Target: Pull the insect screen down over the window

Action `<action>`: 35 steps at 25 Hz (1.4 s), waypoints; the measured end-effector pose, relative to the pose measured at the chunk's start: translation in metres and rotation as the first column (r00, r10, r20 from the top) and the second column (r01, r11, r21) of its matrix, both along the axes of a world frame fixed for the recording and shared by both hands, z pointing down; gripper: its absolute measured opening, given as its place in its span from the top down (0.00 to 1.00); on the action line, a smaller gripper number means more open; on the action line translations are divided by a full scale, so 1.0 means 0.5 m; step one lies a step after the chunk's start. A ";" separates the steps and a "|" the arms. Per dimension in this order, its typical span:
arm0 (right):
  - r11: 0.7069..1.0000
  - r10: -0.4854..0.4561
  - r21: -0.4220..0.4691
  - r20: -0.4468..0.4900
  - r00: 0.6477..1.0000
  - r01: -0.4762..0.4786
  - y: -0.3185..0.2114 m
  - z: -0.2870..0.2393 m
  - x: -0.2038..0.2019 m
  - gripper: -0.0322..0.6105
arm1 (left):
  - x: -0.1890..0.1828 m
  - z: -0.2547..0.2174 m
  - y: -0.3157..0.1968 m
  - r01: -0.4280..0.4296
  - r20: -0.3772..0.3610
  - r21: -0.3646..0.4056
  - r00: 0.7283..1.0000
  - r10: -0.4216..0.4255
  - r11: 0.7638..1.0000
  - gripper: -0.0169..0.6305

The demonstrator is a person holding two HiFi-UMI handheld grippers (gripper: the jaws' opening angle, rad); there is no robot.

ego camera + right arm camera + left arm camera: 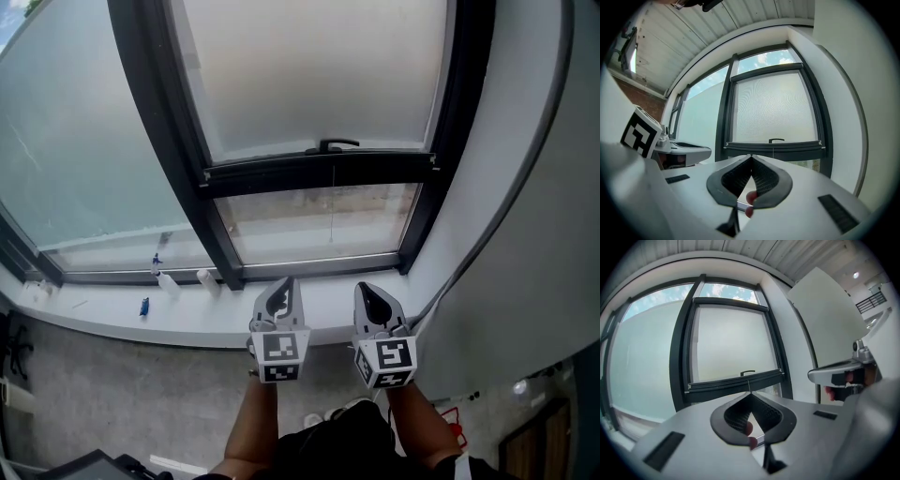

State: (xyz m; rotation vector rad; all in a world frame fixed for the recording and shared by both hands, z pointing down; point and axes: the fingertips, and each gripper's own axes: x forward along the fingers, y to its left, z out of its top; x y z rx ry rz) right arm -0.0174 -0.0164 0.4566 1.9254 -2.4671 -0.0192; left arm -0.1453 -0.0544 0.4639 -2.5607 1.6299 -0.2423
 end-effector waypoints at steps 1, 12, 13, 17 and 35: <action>1.000 0.005 -0.003 -0.009 1.000 -0.005 0.002 0.007 -0.001 0.94 | -0.008 0.008 0.002 0.007 0.002 -0.007 1.000 -0.007 1.000 0.97; 1.000 0.023 0.001 -0.074 0.997 -0.023 0.014 0.017 -0.016 0.95 | -0.021 0.011 0.028 0.019 0.001 -0.017 1.000 -0.019 1.000 0.97; 1.000 0.025 0.004 -0.079 0.997 -0.025 0.016 0.015 -0.014 0.95 | -0.017 0.009 0.031 0.015 -0.005 -0.015 1.000 -0.015 1.000 0.97; 0.999 0.037 0.018 -0.097 0.995 -0.035 0.028 0.012 -0.007 0.95 | -0.004 0.008 0.043 -0.011 -0.046 -0.030 0.999 0.010 0.999 0.97; 0.999 0.039 0.026 -0.107 0.993 -0.037 0.046 0.013 0.007 0.95 | 0.022 0.014 0.053 -0.065 -0.078 -0.089 0.995 0.058 0.994 0.97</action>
